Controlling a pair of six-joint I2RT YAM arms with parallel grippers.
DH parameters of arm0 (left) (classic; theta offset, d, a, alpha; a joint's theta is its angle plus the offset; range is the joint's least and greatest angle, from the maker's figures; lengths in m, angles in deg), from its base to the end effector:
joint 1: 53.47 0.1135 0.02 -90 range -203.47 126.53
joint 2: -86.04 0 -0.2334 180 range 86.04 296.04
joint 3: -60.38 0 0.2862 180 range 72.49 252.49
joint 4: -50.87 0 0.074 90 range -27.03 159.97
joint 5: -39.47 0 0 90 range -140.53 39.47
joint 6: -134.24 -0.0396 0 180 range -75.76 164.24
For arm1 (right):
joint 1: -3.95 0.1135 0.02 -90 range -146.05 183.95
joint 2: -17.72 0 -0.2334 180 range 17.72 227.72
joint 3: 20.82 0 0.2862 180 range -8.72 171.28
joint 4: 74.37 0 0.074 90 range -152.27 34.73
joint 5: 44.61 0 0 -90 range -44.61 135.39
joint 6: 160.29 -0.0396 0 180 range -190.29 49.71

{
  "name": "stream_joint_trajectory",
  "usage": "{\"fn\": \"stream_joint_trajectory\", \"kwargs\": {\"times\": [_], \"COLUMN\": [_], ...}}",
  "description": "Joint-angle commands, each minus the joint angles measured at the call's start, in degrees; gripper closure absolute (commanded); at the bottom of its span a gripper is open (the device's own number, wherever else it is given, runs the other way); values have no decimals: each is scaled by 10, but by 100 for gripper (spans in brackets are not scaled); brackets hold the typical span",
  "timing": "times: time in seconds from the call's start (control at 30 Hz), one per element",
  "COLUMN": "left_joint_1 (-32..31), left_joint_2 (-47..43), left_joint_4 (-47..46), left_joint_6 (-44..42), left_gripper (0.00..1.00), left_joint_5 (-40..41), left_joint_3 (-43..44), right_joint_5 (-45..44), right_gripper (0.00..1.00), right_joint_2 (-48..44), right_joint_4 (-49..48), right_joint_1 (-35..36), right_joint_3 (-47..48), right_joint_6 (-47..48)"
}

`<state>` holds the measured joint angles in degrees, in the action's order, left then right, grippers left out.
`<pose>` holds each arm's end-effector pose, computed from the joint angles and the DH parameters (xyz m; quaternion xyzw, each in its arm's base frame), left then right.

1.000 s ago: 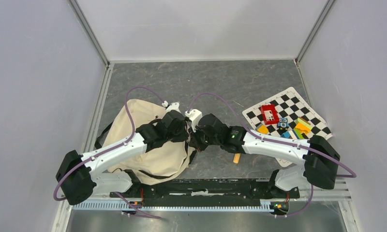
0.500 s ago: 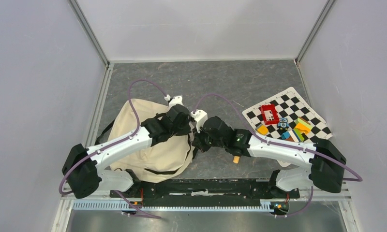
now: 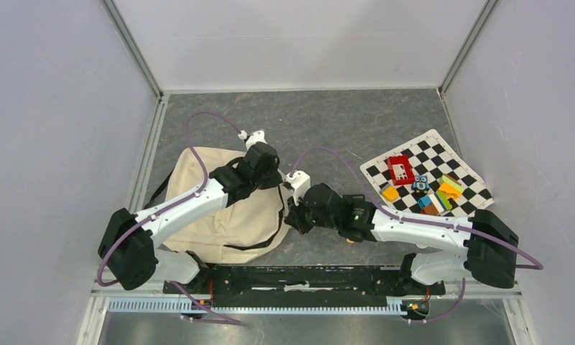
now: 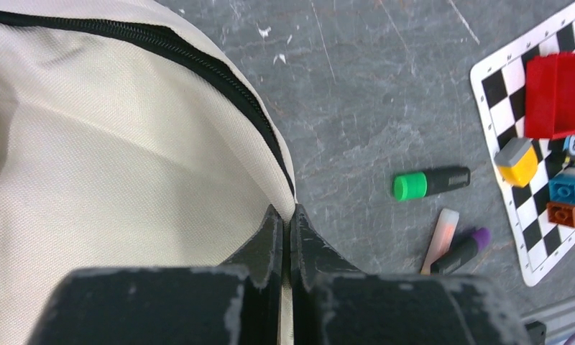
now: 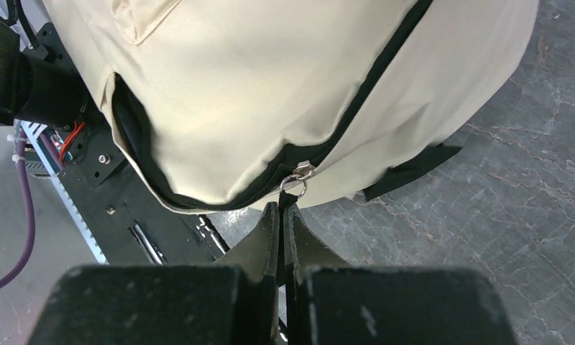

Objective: Pack the student bag
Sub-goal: Zip the student bag at the center of the board.

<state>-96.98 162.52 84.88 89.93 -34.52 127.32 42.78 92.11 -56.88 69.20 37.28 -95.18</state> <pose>0.2461 -0.2185 0.2158 -0.0722 0.9088 -0.1831 0.3679 0.1382 0.2956 0.1949 -0.2941 0.8314 0.3193 0.3469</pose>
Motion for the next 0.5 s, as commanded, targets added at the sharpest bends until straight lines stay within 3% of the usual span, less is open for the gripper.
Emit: {"fn": "stream_joint_trajectory", "kwargs": {"times": [0.0,0.47], "left_joint_1": [44,118], "left_joint_2": [7,39], "left_joint_4": [-108,-128], "left_joint_6": [2,-3], "left_gripper": [98,98], "left_joint_5": [48,70], "left_joint_3": [44,87], "right_joint_5": [30,31], "right_gripper": [100,100], "right_joint_2": [-17,3], "right_joint_4": [-15,-49], "right_joint_1": [31,67], "right_joint_3": [-10,-6], "right_joint_6": [-29,-49]}}
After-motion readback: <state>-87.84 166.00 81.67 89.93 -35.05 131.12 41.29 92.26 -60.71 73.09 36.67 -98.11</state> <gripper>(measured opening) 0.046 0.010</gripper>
